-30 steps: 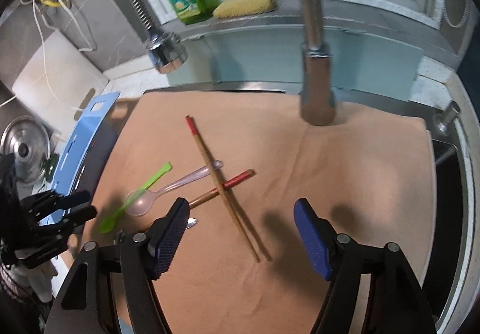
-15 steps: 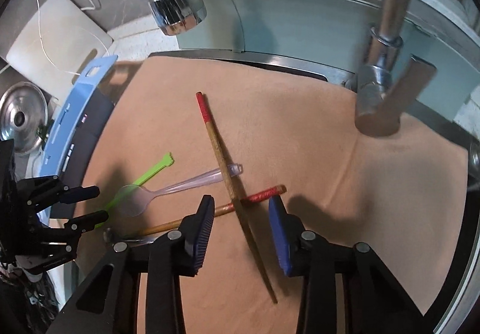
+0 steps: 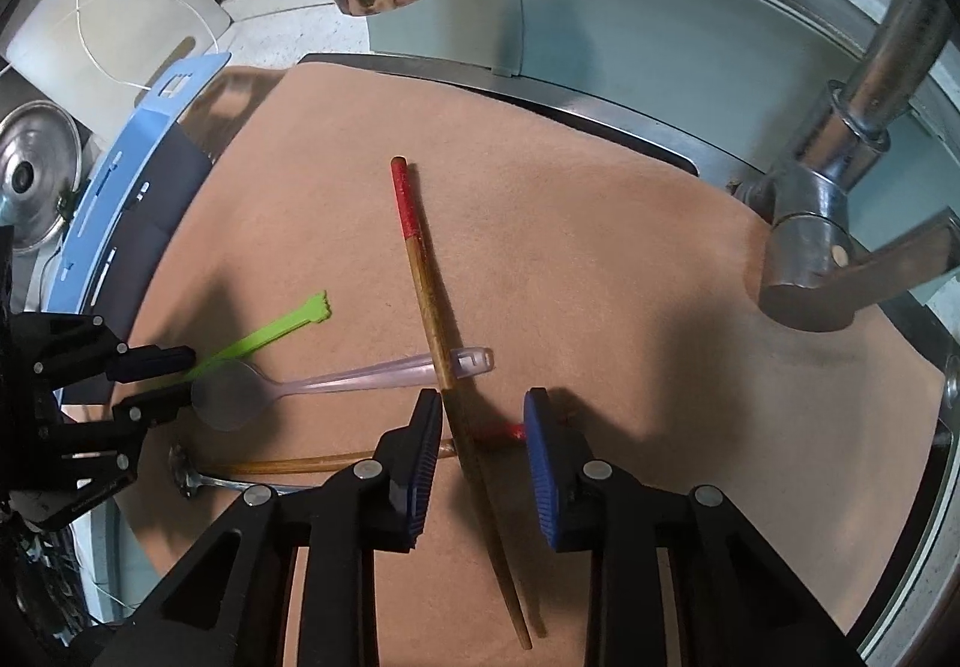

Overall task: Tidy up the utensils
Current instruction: 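Close the left tool on the green plastic spoon while the right tool grasps a red-tipped chopstick, then carry the green spoon with the left tool while the right tool carries the chopstick to the basket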

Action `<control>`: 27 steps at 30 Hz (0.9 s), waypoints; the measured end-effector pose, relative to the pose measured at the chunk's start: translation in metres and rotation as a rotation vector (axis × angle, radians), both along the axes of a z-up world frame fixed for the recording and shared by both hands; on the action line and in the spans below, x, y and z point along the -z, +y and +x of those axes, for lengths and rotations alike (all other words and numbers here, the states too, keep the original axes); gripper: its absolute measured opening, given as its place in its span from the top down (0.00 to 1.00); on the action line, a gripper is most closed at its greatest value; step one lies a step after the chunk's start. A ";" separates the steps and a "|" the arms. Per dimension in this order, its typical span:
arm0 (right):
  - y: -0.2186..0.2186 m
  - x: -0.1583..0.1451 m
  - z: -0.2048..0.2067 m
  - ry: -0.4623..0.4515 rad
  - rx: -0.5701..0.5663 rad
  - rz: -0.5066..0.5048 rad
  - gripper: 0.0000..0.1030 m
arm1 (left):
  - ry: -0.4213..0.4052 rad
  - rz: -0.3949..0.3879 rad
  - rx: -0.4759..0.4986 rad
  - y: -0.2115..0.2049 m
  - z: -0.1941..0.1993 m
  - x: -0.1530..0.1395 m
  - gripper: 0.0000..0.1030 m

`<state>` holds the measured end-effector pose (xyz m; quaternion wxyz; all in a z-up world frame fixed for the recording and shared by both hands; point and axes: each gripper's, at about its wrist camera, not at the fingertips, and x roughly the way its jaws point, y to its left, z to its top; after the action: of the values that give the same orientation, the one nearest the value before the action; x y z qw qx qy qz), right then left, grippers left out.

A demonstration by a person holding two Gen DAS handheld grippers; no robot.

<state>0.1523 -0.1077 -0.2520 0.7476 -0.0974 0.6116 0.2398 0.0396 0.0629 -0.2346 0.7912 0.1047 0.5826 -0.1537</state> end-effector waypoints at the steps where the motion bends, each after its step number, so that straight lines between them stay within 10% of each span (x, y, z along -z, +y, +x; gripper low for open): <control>1: 0.000 0.001 0.001 0.003 0.000 -0.001 0.80 | -0.005 -0.001 -0.017 0.002 0.001 0.000 0.88; 12: -0.024 0.012 0.014 0.102 0.164 0.117 0.94 | -0.038 -0.088 -0.216 0.029 0.001 0.002 0.90; 21: -0.035 0.009 0.009 0.104 0.206 0.170 0.94 | -0.041 -0.015 -0.150 0.015 0.004 0.002 0.93; 27: -0.050 0.001 0.000 0.095 0.246 0.222 0.94 | -0.041 -0.164 -0.230 0.027 0.002 -0.003 0.95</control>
<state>0.1520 -0.1580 -0.2525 0.7479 0.0728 0.6232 0.2166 0.0412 0.0901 -0.2314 0.8212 -0.0249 0.5600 -0.1070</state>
